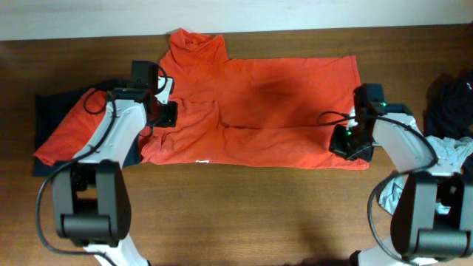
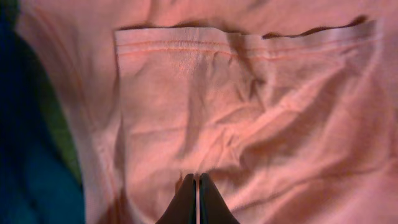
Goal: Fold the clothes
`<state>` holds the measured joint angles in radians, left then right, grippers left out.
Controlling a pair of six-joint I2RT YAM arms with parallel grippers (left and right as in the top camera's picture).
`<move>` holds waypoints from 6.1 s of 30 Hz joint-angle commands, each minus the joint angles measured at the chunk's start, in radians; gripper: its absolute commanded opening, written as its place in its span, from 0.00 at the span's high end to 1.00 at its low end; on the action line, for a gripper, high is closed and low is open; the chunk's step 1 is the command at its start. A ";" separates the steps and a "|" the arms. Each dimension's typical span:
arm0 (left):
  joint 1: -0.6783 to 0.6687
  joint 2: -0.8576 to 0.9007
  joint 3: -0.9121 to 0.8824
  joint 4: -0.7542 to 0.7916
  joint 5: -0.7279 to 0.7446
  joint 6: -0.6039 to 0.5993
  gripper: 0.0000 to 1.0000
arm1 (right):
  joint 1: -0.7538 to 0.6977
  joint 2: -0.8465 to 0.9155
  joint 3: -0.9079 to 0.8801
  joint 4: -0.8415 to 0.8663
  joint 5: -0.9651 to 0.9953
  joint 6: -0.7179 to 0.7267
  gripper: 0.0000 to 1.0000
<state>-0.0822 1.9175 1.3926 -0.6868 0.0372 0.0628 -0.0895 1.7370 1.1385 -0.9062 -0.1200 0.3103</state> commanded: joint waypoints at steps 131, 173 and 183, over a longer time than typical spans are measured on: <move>0.144 -0.214 -0.265 0.033 -0.086 0.010 0.84 | -0.029 0.209 -0.132 0.233 -0.127 -0.070 0.96; 0.144 -0.214 -0.331 0.171 -0.045 0.060 1.00 | -0.029 0.209 -0.132 0.231 -0.126 -0.070 0.96; 0.144 -0.232 -0.311 0.129 -0.093 0.066 0.59 | -0.029 0.209 -0.132 0.231 -0.127 -0.070 0.96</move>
<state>0.0578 1.7245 1.0660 -0.5385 -0.0349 0.1219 -0.1238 1.8507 1.0466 -0.7059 -0.3241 0.2359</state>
